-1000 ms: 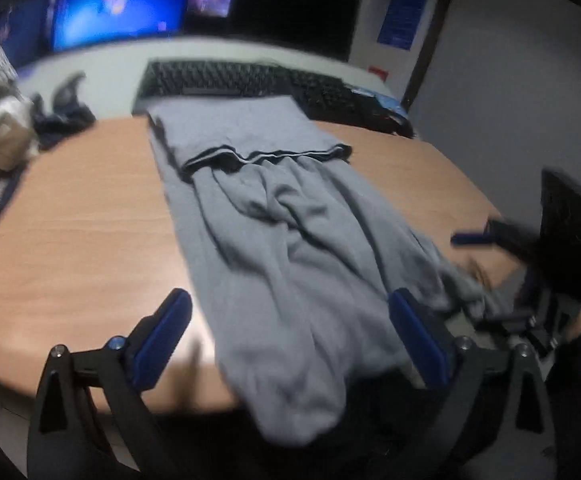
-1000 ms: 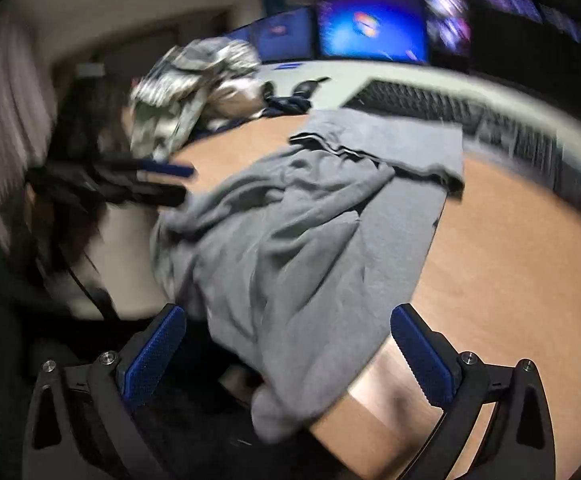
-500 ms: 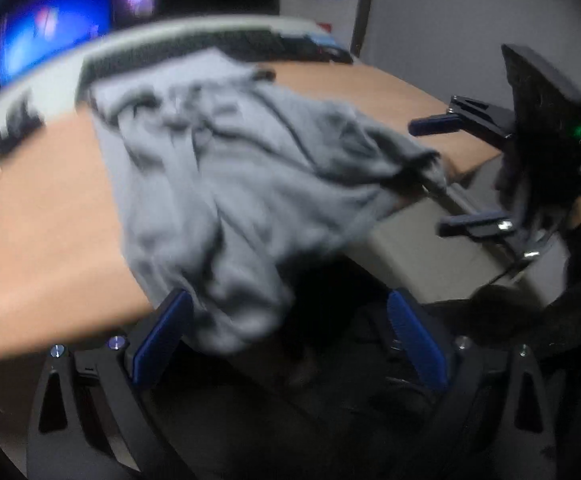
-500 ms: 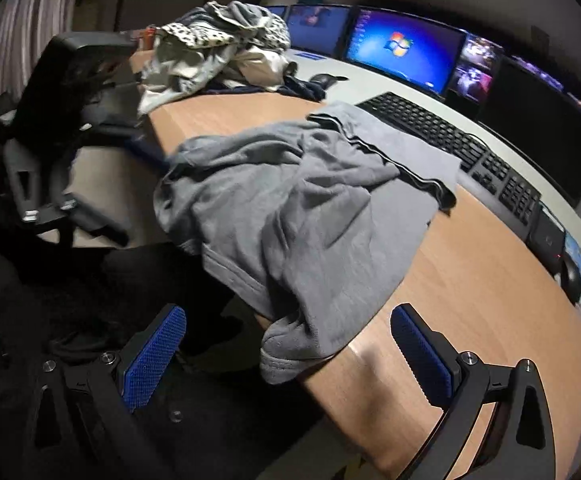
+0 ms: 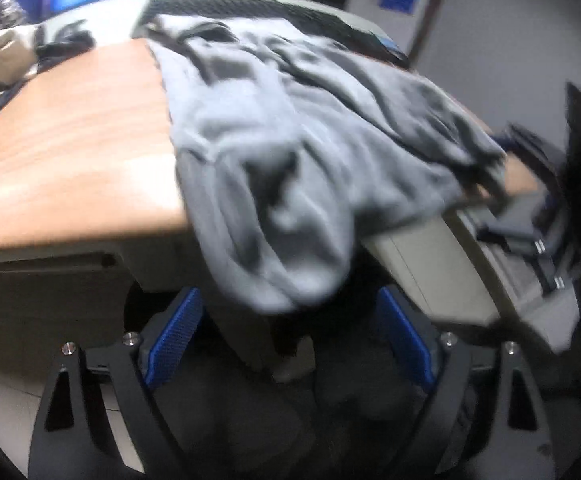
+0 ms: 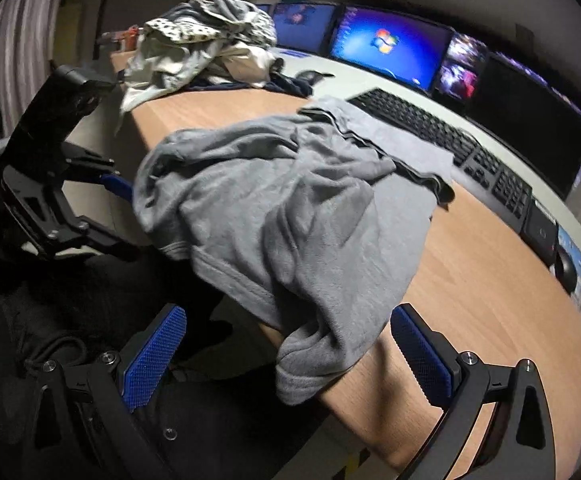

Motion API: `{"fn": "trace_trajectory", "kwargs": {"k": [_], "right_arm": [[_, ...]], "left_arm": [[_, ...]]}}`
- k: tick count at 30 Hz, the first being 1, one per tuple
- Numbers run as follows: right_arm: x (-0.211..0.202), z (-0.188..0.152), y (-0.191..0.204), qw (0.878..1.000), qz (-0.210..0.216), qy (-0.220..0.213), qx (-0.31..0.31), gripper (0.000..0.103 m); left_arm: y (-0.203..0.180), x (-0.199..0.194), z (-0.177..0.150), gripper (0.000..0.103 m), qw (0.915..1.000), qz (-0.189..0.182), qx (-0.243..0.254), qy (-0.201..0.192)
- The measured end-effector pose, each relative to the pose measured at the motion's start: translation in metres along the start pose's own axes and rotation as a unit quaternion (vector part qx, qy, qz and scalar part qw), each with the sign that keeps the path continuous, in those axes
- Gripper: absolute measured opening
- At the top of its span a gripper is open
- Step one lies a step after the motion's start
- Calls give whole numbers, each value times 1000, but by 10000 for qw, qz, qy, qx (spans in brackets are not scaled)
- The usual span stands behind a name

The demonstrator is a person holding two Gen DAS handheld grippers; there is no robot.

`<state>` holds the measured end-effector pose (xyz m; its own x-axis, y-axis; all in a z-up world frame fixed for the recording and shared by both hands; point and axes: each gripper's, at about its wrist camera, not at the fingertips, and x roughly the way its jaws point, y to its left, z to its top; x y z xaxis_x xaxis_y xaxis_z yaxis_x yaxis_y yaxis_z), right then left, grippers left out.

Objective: Fold clothes

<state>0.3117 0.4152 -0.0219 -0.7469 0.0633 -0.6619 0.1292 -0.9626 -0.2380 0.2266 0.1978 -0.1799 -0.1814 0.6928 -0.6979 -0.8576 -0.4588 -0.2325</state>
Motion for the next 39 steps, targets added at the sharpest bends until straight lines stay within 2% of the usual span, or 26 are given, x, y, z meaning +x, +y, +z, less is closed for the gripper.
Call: {"fn": "trace_trajectory", "kwargs": {"k": [1,2,3,4,5,6,8,11,13,18,21,26,28,31,33,35,36,39], "right_arm": [[2,0,-2,10000,11,35,88,93],[3,0,-5,9997,34,63,215,85],[0,0,-9,9995,45,12,311,75],[-1,1,-12,9993,82,13,351,66],[-3,2,-16,9990,113,16,437,45],[-5,3,-20,9986,142,18,519,31],[-7,2,-24,9979,183,22,619,20],[-10,3,-30,9964,331,-27,784,16],[-14,5,-33,9943,525,-128,914,16],[-35,24,-55,9829,989,-686,1391,16],[-41,48,-77,9767,1125,-942,1566,16],[-22,113,-133,9703,1220,-1071,1792,16],[3,143,-161,9751,998,-916,1757,16],[51,182,-205,9785,746,-550,1840,16],[89,196,-234,9757,689,-304,2059,16],[136,205,-261,9719,547,77,2289,16],[160,208,-273,9693,475,314,2392,20],[209,199,-303,9479,306,857,3051,23]], "left_arm": [[-3,3,2,75,10000,-63,7,-32],[-6,5,3,68,9999,-98,45,-52],[-9,6,4,56,9999,-119,84,-47],[-11,5,4,25,9998,-157,89,-30],[-12,5,5,12,9998,-194,94,-12],[-12,3,5,8,9997,-246,75,-15],[-8,-5,7,7,9993,-356,-20,-91],[-7,-26,11,6,9985,-398,-172,-335],[-9,-44,17,6,9969,-497,-129,-601],[-12,-78,45,6,9933,-421,213,-1057],[3,-92,80,6,9900,-398,159,-1343],[32,-78,174,6,9867,-96,410,-1569],[47,-58,217,7,9873,17,474,-1516],[74,-11,269,9,9925,207,400,-1133],[92,20,304,9,9950,334,350,-876],[110,48,324,9,9968,444,199,-632],[120,61,331,13,9974,495,106,-512],[150,83,344,43,9983,242,-429,-317]]}}
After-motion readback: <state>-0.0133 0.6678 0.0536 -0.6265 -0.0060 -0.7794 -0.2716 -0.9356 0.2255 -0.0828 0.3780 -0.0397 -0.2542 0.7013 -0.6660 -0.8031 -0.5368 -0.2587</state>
